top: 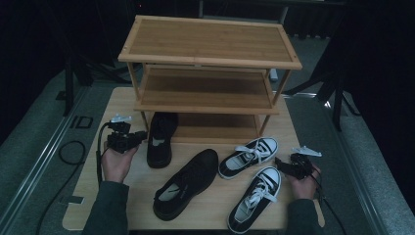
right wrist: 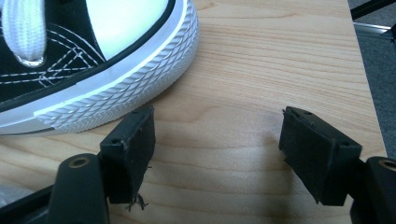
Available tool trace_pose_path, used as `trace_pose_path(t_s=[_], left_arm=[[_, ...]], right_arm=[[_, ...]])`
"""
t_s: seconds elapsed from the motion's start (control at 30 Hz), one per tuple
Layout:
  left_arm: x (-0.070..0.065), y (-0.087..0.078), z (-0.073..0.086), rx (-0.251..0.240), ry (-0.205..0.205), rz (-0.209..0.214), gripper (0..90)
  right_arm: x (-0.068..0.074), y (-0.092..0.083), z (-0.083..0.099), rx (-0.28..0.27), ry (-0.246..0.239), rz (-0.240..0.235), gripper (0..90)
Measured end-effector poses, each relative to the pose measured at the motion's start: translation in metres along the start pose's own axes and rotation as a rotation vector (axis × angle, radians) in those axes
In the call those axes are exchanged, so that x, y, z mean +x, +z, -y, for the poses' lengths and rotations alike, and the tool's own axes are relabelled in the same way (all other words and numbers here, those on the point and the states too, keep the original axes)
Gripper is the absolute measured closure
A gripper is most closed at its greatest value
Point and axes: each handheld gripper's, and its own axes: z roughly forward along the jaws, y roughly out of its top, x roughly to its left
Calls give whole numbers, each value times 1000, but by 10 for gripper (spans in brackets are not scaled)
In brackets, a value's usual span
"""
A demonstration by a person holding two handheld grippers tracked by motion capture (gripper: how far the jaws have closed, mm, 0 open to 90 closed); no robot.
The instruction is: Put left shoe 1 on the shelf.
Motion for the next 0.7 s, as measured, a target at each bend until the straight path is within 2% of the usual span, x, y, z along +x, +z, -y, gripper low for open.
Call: trace_pose_path(t_s=[0.1,0.53,0.7], left_arm=[[-2,-4,5,15,25,-10,891],[-17,-5,34,97,116,-13,892],[-17,0,46,128,122,-2,891]], right_arm=[[0,0,0,0,0,0,270],[0,0,0,1,-2,0,270],[0,0,0,0,-2,0,270]])
